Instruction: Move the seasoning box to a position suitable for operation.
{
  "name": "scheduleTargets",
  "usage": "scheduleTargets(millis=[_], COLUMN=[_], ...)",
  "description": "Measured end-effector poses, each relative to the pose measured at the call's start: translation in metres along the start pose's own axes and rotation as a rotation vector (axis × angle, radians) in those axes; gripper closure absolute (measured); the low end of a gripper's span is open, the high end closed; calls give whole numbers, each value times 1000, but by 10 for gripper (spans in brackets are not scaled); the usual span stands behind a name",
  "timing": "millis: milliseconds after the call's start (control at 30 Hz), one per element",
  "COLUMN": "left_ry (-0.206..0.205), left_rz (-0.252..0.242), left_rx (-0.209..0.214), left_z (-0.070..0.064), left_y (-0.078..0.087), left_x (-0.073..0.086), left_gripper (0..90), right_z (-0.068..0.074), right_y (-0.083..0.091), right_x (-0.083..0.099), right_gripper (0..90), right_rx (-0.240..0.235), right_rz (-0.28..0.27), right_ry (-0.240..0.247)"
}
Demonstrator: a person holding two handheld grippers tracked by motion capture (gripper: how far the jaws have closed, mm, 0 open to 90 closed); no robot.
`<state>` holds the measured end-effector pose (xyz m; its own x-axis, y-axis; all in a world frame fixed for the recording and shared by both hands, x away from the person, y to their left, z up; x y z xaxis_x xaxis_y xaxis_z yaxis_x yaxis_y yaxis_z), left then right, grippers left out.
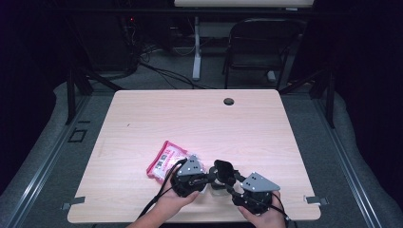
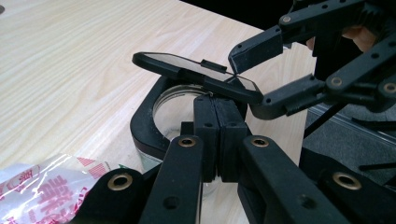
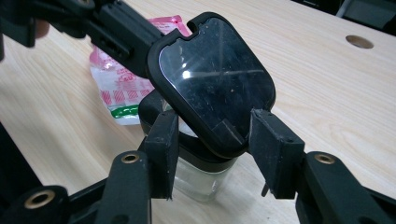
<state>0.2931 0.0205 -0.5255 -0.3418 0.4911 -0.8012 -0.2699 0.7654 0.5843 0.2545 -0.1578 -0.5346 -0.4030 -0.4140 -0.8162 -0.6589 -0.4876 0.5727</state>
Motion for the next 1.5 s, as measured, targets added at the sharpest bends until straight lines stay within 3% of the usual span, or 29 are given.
scheduleTargets(millis=[433, 967, 1500], left_ry=[3, -11, -5], left_rz=[43, 36, 34], left_rx=[-10, -4, -7], left_z=[3, 4, 4], left_y=[-9, -9, -9], left_x=[11, 12, 12], left_gripper=[877, 884, 897], right_z=[-1, -2, -5], right_y=[1, 3, 9], right_x=[1, 1, -1], right_gripper=[546, 562, 578], right_rx=[-14, -12, 7], right_rz=[-12, -33, -73], right_ry=[-11, -19, -58])
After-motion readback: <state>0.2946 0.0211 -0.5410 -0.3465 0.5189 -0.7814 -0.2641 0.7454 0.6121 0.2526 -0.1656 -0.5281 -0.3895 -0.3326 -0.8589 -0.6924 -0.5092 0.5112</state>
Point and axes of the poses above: each handheld gripper's, and its own axes: y roughly backward along the jaws, x roughly out of its underside, z roughly to its left, the point moved 4 cm from there along -y, roughly forward along the jaws, and after that the axes turned 3 degrees about z, right-handed, at the moved point
